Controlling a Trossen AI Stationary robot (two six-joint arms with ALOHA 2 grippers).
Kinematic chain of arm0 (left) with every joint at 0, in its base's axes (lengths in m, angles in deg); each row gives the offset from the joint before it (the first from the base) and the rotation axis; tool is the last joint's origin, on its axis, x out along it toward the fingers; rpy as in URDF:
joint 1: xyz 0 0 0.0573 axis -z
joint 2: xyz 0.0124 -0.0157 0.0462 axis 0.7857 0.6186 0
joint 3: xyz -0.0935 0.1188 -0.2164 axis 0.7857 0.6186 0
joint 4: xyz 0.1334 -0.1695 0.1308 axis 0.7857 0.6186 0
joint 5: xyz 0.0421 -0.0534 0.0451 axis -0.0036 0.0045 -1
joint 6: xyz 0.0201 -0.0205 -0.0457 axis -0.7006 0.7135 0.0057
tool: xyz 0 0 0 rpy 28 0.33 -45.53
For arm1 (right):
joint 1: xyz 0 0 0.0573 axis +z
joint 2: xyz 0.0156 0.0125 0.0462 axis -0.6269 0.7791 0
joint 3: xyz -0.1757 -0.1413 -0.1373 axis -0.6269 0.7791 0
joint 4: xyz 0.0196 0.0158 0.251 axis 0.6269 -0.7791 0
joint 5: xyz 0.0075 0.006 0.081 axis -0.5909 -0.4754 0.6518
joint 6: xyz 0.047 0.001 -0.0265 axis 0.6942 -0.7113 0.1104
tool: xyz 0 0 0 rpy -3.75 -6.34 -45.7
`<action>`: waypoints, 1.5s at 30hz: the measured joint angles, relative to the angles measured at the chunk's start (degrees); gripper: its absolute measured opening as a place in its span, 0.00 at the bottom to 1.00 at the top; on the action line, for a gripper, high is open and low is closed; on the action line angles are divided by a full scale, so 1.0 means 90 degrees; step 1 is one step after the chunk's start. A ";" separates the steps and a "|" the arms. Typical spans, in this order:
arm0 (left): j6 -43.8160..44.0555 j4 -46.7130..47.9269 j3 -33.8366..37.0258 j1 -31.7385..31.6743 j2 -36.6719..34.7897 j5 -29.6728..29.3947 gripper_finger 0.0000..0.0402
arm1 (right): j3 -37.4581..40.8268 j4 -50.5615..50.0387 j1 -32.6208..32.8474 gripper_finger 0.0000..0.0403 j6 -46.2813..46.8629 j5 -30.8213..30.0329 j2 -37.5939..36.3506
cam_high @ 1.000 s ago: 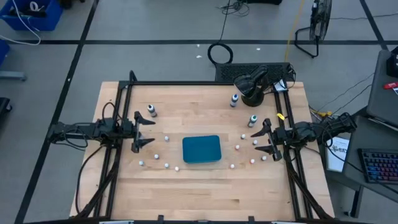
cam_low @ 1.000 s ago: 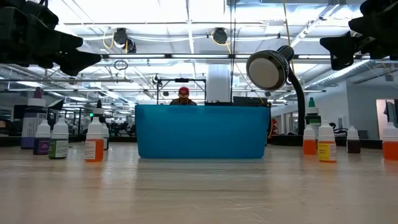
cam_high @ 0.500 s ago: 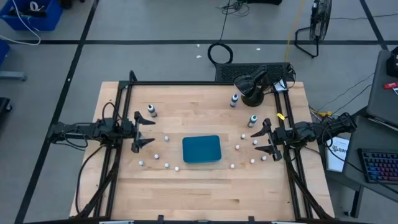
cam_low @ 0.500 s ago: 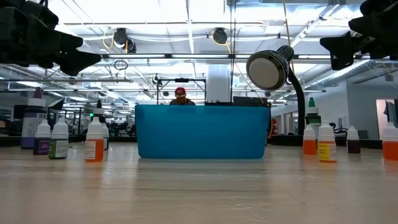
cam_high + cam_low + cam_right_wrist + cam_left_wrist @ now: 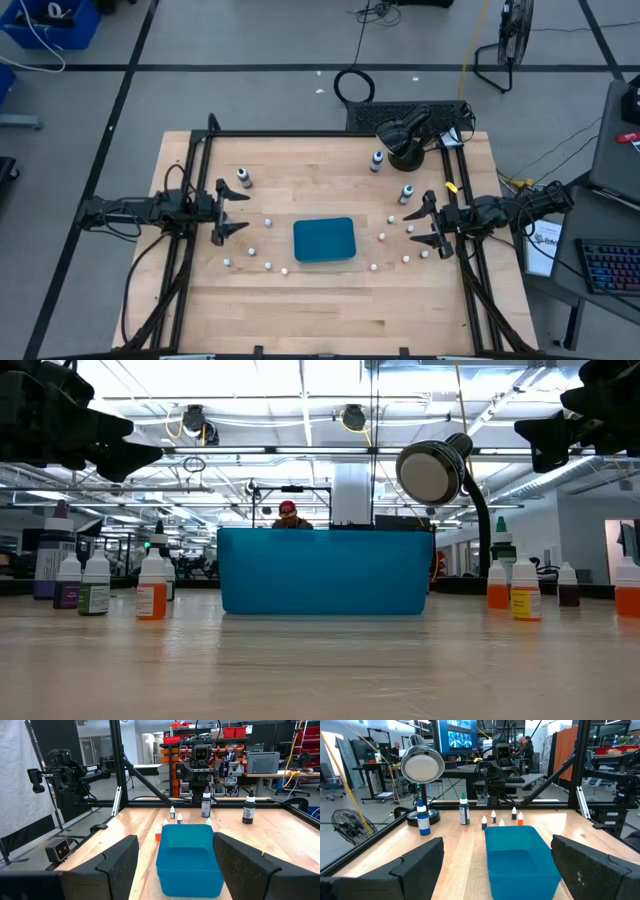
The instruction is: Pick & Place food coloring
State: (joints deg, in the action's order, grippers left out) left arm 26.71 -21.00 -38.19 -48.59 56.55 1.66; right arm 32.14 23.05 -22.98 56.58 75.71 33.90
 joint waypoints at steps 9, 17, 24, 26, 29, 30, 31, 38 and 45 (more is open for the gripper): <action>0.0000 0.0000 0.0000 0.0000 -0.0002 0.0000 0.91 | 0.0001 0.0015 -0.0001 0.60 0.0002 0.0000 -0.0001; 0.0000 0.0000 0.0000 -0.0002 0.0000 0.0000 0.91 | 0.0000 0.1208 0.0000 0.60 0.0483 0.0000 -0.0002; 0.0000 0.0000 0.0000 0.0000 -0.0002 0.0000 0.91 | -0.0001 0.1363 0.0001 0.60 0.1309 -0.0039 -0.0001; 0.0000 0.0000 0.0000 -0.0002 -0.0002 0.0000 0.91 | 0.0001 0.1369 0.0001 0.60 0.1381 -0.0274 -0.0002; 0.0000 0.0000 0.0000 0.0000 0.0000 0.0002 0.91 | 0.0001 0.1384 0.0001 0.60 0.1341 -0.0738 -0.0002; 0.0000 0.0001 0.0000 0.0000 0.0000 0.0000 0.91 | 0.0001 0.1382 -0.0001 0.60 0.1338 -0.0893 0.0000; 0.0000 0.0000 0.0000 0.0000 -0.0001 0.0000 0.91 | -0.0001 0.1384 0.0001 0.60 0.1341 -0.1024 -0.0001; 0.0000 0.0000 0.0000 0.0000 -0.0002 0.0000 0.91 | -0.0091 0.1116 -0.0001 0.60 0.2145 0.0188 0.0049; 0.0000 0.0000 0.0000 0.0000 -0.0002 0.0001 0.91 | -0.1681 -0.0646 0.0056 0.60 0.3420 0.0329 0.1328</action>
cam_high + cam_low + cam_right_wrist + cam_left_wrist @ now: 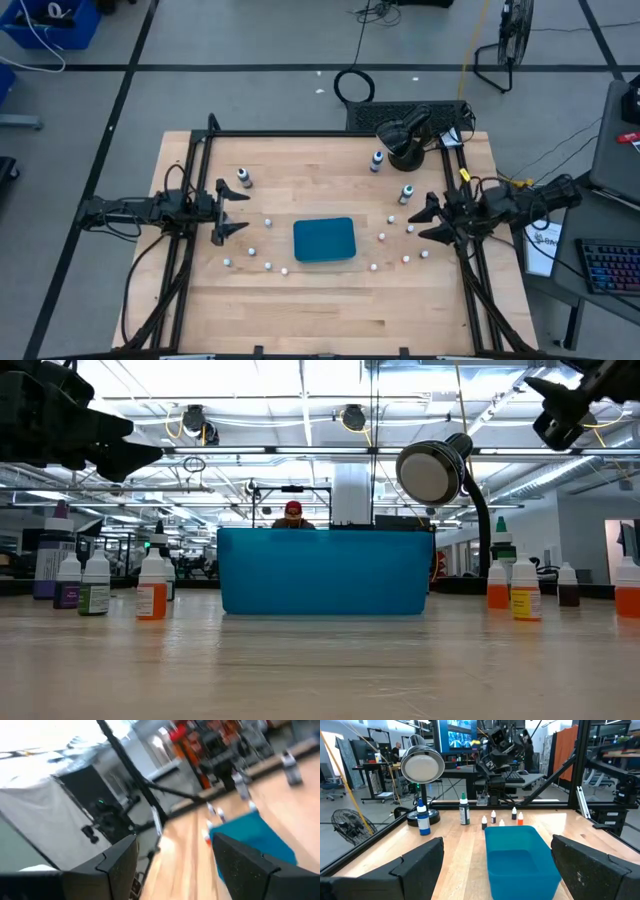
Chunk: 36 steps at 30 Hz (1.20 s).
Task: Pick & Place food coloring
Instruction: Put the small violet food coloring bottle into the blue bin
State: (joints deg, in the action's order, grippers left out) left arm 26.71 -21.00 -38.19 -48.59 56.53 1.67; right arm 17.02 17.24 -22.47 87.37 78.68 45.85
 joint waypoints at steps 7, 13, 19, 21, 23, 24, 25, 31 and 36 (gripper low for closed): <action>0.0000 0.0000 0.0000 0.0001 0.0000 0.0001 0.91 | -0.2407 -0.2844 0.0254 0.60 0.1322 0.0035 0.2740; 0.0000 0.0001 0.0000 0.0001 0.0000 0.0001 0.91 | -0.3859 -0.6434 0.0608 0.60 0.3290 0.0816 0.4902; 0.0000 0.0000 0.0000 0.0001 0.0000 0.0001 0.91 | -0.3853 -0.7680 0.0841 0.60 0.3708 0.0806 0.5902; 0.0000 0.0000 0.0000 0.0001 0.0000 0.0001 0.91 | -0.3657 -0.7576 0.0863 0.60 0.3700 0.0646 0.5997; 0.0000 0.0000 0.0000 0.0001 0.0000 0.0000 0.91 | -0.3397 -0.7312 0.0863 0.60 0.3700 0.0596 0.6019; 0.0000 0.0000 0.0000 0.0001 0.0000 0.0001 0.91 | -0.3256 -0.7177 0.0863 0.60 0.3700 0.0562 0.6020; 0.0000 0.0000 0.0000 0.0001 0.0001 0.0001 0.91 | -0.3107 -0.7046 0.0863 0.60 0.3700 0.0532 0.6021; 0.0000 0.0002 0.0000 0.0001 0.0000 -0.0001 0.91 | -0.2271 -0.6213 0.0863 0.60 0.3792 0.0433 0.6023; 0.0000 0.0000 0.0000 0.0000 0.0001 0.0000 0.91 | -0.1610 -0.5234 0.0863 0.60 0.3912 0.0413 0.6023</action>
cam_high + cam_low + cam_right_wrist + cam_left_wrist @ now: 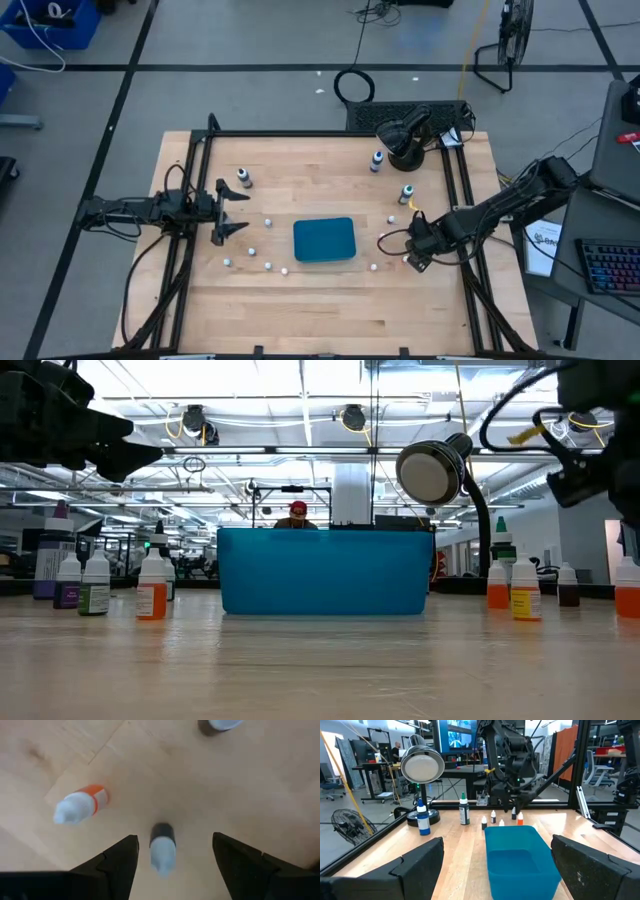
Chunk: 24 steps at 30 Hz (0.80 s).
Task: Pick & Place food coloring
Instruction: Put the small violet food coloring bottle into the blue bin
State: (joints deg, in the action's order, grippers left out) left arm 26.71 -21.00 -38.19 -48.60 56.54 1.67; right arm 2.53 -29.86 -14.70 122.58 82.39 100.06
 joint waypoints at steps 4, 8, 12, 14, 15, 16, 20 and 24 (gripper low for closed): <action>0.0000 0.0001 0.0000 0.0000 -0.0001 0.0001 0.91 | 0.0396 0.0571 0.0000 0.60 0.0026 0.0240 0.0000; 0.0000 0.0000 -0.0001 0.0001 -0.0001 0.0001 0.91 | 0.0646 0.0972 0.0000 0.60 0.0196 0.0258 -0.0022; 0.0000 0.0000 0.0000 0.0001 -0.0001 0.0001 0.91 | 0.0709 0.1020 0.0000 0.60 0.0198 0.0220 -0.0020; 0.0000 0.0000 0.0000 -0.0001 0.0000 0.0001 0.91 | 0.0714 0.1026 0.0000 0.60 0.0208 0.0167 -0.0019; 0.0000 0.0000 0.0000 -0.0001 -0.0001 0.0001 0.91 | 0.0715 0.1026 0.0000 0.60 0.0221 0.0149 -0.0018; 0.0000 0.0002 0.0000 0.0001 0.0001 0.0001 0.91 | 0.0715 0.1020 0.0000 0.59 0.0242 0.0138 -0.0016; 0.0000 0.0000 0.0000 0.0001 -0.0001 0.0001 0.91 | 0.0725 0.0985 0.0000 0.52 0.0293 0.0109 -0.0014; 0.0000 0.0000 0.0000 0.0001 -0.0001 -0.0001 0.91 | 0.0727 0.0926 0.0000 0.39 0.0289 0.0084 -0.0010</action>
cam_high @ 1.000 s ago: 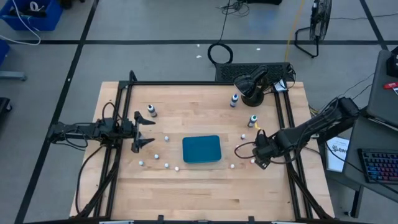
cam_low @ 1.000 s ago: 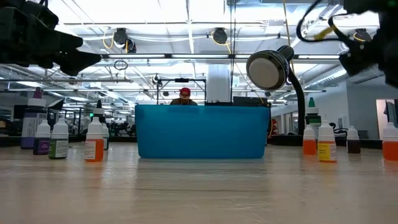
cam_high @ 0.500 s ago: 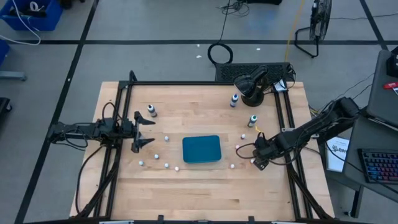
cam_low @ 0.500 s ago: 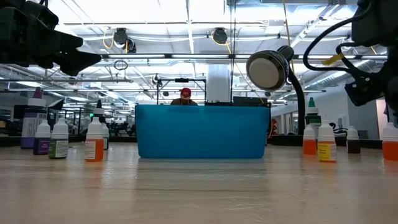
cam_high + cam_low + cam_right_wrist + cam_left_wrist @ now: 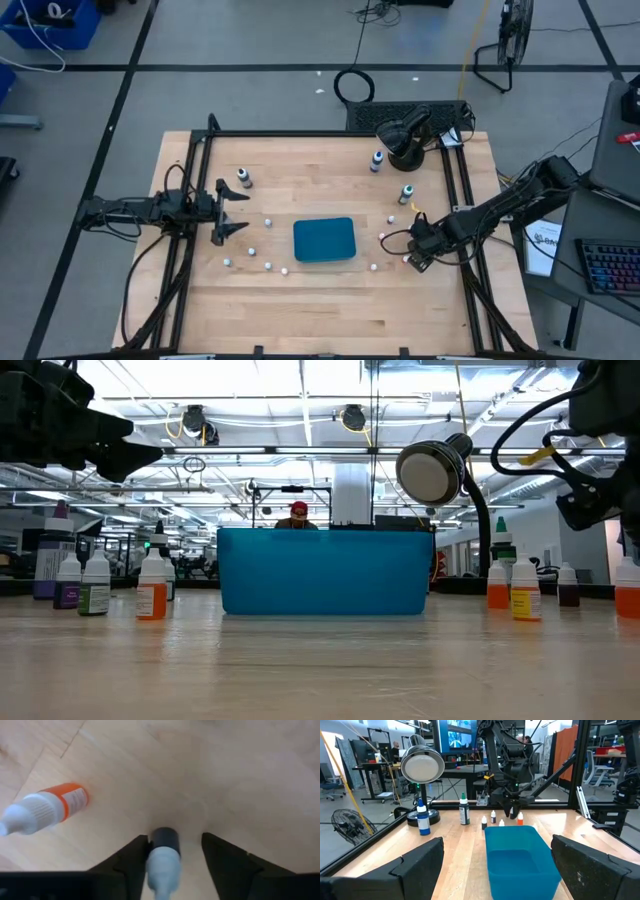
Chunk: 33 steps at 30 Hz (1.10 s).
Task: Pick & Place food coloring
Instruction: Put the small violet food coloring bottle into the blue bin
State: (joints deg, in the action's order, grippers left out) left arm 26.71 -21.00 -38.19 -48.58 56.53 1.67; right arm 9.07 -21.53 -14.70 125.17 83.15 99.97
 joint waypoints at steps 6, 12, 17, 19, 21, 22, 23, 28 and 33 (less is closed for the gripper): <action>0.0000 0.0000 0.0000 0.0000 0.0000 0.0001 0.91 | -0.0006 -0.0088 0.0000 0.14 -0.0408 -0.0151 -0.0022; 0.0000 0.0000 -0.0001 0.0000 0.0001 0.0001 0.91 | -0.0415 0.0138 0.0031 0.13 -0.1027 -0.1142 -0.0258; 0.0000 0.0000 0.0000 -0.0001 0.0000 -0.0001 0.91 | -0.1168 -0.0018 0.0078 0.13 -0.1526 -0.1512 -0.0508; 0.0000 0.0000 0.0000 -0.0002 0.0000 0.0001 0.91 | -0.1576 0.0013 0.0118 0.13 -0.1841 -0.1787 -0.0542; 0.0000 0.0000 -0.0001 -0.0001 0.0000 0.0000 0.91 | -0.1982 0.0023 0.0157 0.13 -0.2311 -0.1984 -0.0534; 0.0000 0.0002 0.0000 -0.0002 0.0001 0.0002 0.91 | -0.2192 0.0196 0.0173 0.13 -0.2639 -0.2115 -0.0525; 0.0000 0.0000 0.0000 -0.0001 0.0000 0.0001 0.91 | -0.2416 0.0461 0.0172 0.13 -0.2983 -0.2223 -0.0502; 0.0000 0.0000 0.0000 0.0000 0.0000 0.0000 0.91 | -0.3579 0.1330 -0.0046 0.13 -0.4809 -0.2359 -0.0068; 0.0000 0.0004 -0.0001 0.0000 0.0001 -0.0001 0.91 | -0.5397 0.0714 -0.0485 0.13 -0.6138 -0.2328 0.1086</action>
State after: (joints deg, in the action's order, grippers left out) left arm 26.71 -20.96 -38.19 -48.58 56.53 1.66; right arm -39.50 -15.11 -19.07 69.93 62.19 109.74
